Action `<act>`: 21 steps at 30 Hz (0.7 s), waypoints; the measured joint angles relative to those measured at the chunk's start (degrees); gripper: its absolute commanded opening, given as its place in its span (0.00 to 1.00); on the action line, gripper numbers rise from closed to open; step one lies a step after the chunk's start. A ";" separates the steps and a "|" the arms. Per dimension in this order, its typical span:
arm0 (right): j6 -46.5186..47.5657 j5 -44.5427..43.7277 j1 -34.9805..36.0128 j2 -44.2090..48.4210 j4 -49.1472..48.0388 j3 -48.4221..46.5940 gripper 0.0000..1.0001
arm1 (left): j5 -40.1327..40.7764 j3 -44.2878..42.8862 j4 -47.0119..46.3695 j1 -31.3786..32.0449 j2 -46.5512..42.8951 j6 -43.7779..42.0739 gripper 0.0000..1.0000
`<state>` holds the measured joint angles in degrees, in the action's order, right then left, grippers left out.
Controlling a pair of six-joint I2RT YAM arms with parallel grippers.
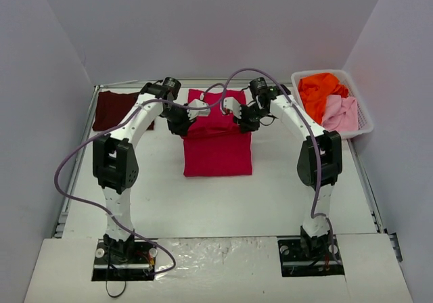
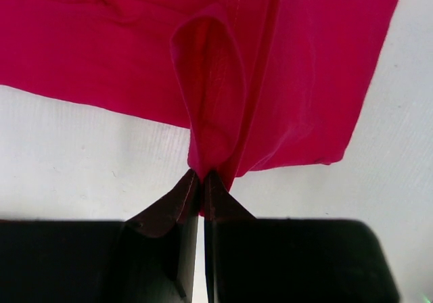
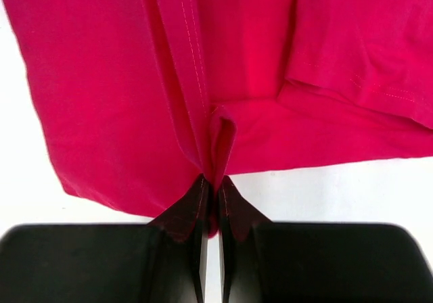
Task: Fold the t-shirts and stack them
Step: Fold the folded rectangular tshirt in 1/3 of the way
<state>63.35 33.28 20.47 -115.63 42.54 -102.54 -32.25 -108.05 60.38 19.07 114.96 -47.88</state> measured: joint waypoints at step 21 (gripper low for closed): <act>1.31 1.09 -2.38 -17.51 -0.39 -12.31 0.00 | -0.07 -11.02 -0.94 -2.19 16.02 -1.27 0.02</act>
<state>64.66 34.37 18.09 -133.14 42.15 -114.85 -32.32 -119.07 59.44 16.88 130.98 -49.15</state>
